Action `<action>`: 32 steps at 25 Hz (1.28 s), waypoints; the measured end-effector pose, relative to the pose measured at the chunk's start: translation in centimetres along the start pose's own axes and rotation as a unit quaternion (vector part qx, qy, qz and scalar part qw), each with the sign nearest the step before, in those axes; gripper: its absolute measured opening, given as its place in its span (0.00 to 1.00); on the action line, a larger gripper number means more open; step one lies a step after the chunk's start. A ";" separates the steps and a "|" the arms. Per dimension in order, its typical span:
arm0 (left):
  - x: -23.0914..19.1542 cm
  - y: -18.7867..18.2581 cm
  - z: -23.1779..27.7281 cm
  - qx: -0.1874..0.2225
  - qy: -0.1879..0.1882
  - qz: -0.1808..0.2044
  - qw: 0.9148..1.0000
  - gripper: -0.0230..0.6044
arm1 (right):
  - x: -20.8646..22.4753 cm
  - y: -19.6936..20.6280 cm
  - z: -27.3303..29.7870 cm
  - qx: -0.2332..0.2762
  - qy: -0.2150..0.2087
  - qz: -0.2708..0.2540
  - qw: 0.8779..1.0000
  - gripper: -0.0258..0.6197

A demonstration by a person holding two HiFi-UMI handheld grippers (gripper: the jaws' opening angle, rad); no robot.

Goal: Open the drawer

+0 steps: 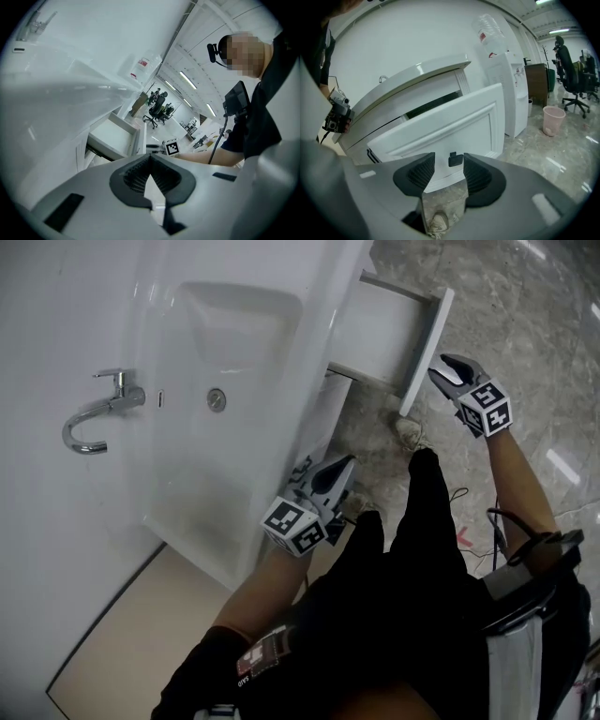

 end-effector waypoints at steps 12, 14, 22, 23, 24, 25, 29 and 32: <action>2.2 -7.7 -11.3 0.110 -0.028 0.006 0.994 0.02 | -5.7 -10.9 -5.6 0.049 0.026 -0.008 0.998 0.18; 2.5 -9.0 -13.6 0.135 -0.035 0.011 0.990 0.02 | -7.7 -14.0 -6.1 0.062 0.012 -0.019 0.998 0.12; 3.4 -14.8 -24.5 0.248 -0.093 0.023 0.964 0.02 | -16.7 -27.9 -5.8 0.087 -0.077 -0.098 0.988 0.04; 3.5 -15.0 -26.1 0.260 -0.104 0.023 0.960 0.02 | -18.1 -29.2 -5.7 0.088 -0.087 -0.109 0.986 0.04; 3.5 -15.2 -27.7 0.271 -0.115 0.024 0.955 0.02 | -19.4 -30.4 -5.5 0.088 -0.096 -0.120 0.984 0.04; 3.5 -15.2 -29.3 0.283 -0.126 0.024 0.950 0.02 | -20.8 -31.6 -5.3 0.089 -0.106 -0.129 0.982 0.04; 3.7 -14.8 -35.9 0.334 -0.184 0.023 0.924 0.02 | -25.9 -35.5 -3.9 0.084 -0.146 -0.155 0.974 0.04; 4.2 -13.7 -40.9 0.376 -0.229 0.012 0.897 0.02 | -30.1 -37.7 -2.5 0.072 -0.182 -0.175 0.965 0.04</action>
Point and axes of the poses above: the fingertips, and each gripper's own axes: z forward along the fingers, x to its right, y out of its underside, the point moved 8 cm from there along -z, backward along the fingers, and after that the axes turned 2 degrees about z, right-handed, at the moved point
